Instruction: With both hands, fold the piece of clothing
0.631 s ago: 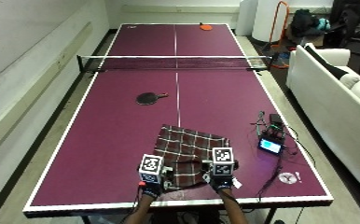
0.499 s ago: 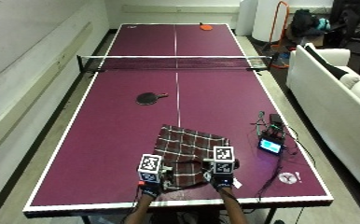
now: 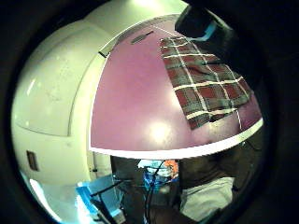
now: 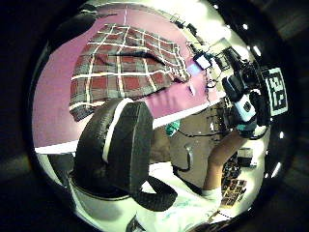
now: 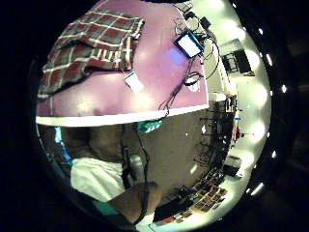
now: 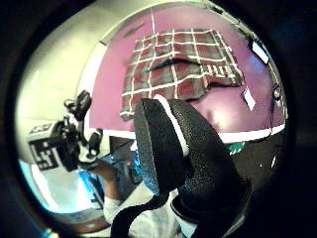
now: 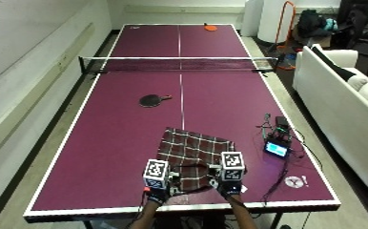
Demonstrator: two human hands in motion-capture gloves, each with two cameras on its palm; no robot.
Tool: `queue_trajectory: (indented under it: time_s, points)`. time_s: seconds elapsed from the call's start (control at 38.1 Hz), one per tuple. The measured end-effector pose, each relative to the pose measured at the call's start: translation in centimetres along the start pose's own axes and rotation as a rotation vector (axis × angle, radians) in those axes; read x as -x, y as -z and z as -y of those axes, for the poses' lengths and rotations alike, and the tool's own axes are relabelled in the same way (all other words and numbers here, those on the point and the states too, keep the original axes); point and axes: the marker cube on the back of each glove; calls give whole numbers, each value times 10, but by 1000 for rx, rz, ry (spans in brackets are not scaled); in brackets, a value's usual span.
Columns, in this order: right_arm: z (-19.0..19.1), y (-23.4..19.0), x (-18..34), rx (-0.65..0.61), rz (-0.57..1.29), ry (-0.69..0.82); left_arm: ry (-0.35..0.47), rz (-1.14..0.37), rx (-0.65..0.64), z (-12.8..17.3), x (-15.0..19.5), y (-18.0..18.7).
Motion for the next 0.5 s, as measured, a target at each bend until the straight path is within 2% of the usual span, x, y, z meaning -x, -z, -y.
queue_trajectory:
  time_s: [0.24, 0.5]
  points:
    - [1, -29, -12, -1, 19, -22, 3, 11, -5, 8, -6, -29]
    - [36, -113, -36, 55, 45, -74, 36, 19, 133, 12, -6, -90]
